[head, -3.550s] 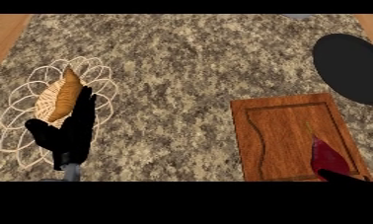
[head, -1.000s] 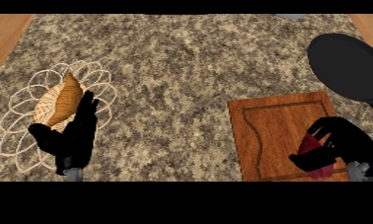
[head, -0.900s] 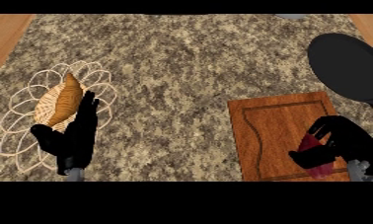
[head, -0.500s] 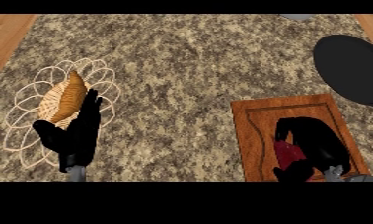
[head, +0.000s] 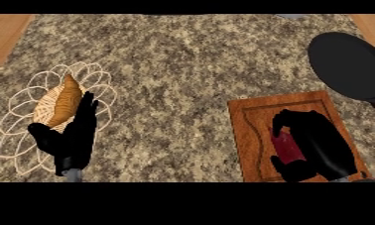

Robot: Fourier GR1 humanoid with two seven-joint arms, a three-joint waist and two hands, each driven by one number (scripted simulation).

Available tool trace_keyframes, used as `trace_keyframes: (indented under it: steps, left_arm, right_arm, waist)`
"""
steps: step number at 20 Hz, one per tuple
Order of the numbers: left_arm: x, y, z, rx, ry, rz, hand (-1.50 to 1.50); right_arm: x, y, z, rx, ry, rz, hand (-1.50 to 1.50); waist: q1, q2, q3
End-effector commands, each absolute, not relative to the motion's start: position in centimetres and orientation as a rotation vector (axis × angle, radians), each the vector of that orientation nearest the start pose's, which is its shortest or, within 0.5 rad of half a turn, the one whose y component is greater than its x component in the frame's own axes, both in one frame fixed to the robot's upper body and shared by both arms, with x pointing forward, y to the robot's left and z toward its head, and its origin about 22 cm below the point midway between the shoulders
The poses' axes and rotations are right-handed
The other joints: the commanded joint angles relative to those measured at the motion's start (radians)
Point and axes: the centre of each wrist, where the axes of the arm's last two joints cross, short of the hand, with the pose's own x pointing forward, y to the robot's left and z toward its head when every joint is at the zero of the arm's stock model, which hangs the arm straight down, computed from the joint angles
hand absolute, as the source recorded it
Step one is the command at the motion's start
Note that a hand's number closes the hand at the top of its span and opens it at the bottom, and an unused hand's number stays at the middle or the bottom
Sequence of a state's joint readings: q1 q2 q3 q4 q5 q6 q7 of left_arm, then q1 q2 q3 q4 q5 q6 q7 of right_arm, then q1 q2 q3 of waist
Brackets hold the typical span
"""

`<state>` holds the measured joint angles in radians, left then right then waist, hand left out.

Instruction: Pick the pear from the cutting board and place it in the pan

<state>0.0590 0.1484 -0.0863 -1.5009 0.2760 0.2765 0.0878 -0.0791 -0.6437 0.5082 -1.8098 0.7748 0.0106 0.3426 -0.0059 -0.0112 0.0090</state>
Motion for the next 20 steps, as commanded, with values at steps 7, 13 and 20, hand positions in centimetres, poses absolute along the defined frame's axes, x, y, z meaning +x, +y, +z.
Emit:
trace_keyframes:
  steps: [7,13,20]
  left_arm:
    - [21.8,26.0,-4.2,0.088,-1.238,0.296,0.00]
    - [21.6,25.8,-3.2,0.088,-1.220,0.269,0.00]
    - [21.8,24.5,-4.7,0.071,-1.239,0.242,0.00]
  right_arm:
    - [20.0,-24.9,14.2,-1.103,-1.631,0.896,1.50]
    - [23.4,-27.9,17.2,-1.106,-1.560,0.775,1.50]
    - [28.7,-31.4,14.9,-1.058,-1.585,0.681,1.50]
  waist:
    - [-0.012,0.008,-0.010]
    - [0.009,0.012,-0.009]
    - [0.021,0.016,-0.009]
